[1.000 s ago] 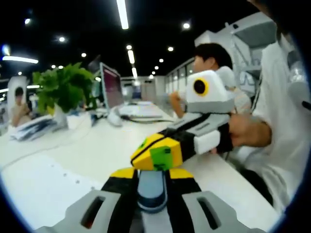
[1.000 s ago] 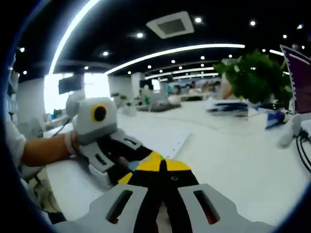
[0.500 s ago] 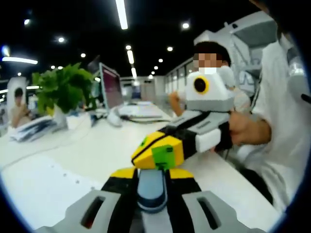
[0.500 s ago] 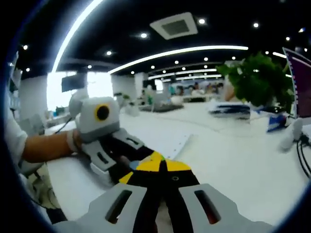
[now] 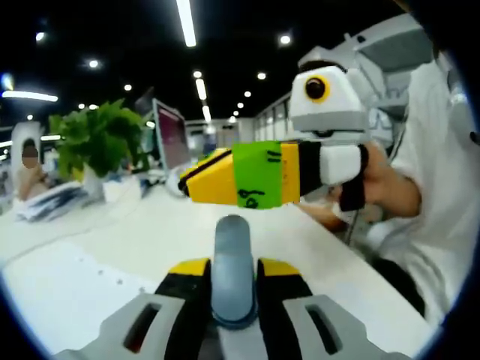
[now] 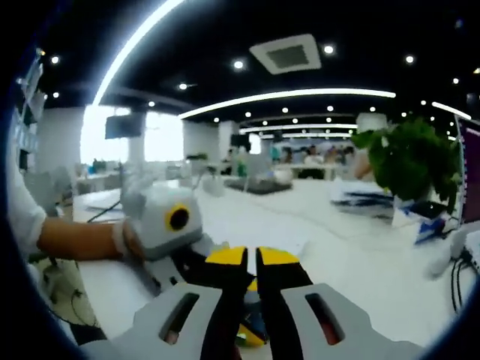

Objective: Pick up the paper insert the paper into the punch align the paper edges press the punch to punch holes

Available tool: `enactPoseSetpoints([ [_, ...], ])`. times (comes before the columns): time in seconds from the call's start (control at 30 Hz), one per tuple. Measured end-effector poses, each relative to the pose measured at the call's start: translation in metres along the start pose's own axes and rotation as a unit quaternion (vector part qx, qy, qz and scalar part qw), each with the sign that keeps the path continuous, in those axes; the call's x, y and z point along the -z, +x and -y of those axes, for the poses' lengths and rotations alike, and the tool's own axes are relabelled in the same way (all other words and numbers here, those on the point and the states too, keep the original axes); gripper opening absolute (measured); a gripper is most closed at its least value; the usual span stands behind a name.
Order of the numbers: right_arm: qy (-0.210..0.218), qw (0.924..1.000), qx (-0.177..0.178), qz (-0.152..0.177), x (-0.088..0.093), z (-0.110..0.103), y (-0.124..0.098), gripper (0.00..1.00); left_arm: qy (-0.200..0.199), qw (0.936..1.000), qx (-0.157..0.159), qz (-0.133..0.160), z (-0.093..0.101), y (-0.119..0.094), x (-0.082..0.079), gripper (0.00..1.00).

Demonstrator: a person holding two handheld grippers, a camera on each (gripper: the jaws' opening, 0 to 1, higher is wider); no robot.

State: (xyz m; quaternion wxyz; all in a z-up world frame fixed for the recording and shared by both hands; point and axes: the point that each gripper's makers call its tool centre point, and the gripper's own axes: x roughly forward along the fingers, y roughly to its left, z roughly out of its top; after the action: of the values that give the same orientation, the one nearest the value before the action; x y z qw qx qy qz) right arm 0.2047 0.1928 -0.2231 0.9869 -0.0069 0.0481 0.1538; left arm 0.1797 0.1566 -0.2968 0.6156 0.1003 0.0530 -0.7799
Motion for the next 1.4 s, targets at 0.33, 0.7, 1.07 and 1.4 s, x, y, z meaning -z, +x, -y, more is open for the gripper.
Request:
enactPoseSetpoints([
  [0.33,-0.011,0.9998,0.016,-0.005,-0.004,0.004,-0.005,0.18,0.002,0.9999,-0.008,0.009,-0.007,-0.003,-0.007,0.49],
  [0.7,-0.010,0.9995,0.031,0.000,-0.011,0.012,-0.014,0.28,-0.032,0.9952,-0.047,0.080,-0.037,-0.016,-0.038,0.66],
  [1.07,-0.008,0.9987,0.048,0.014,-0.027,0.033,-0.057,0.35,-0.059,0.9881,-0.063,0.127,-0.047,-0.052,-0.064,0.80],
  [1.4,0.020,0.9981,0.058,0.002,0.000,0.046,-0.081,0.38,-0.048,0.9883,-0.118,0.083,-0.031,-0.123,-0.029,0.84],
])
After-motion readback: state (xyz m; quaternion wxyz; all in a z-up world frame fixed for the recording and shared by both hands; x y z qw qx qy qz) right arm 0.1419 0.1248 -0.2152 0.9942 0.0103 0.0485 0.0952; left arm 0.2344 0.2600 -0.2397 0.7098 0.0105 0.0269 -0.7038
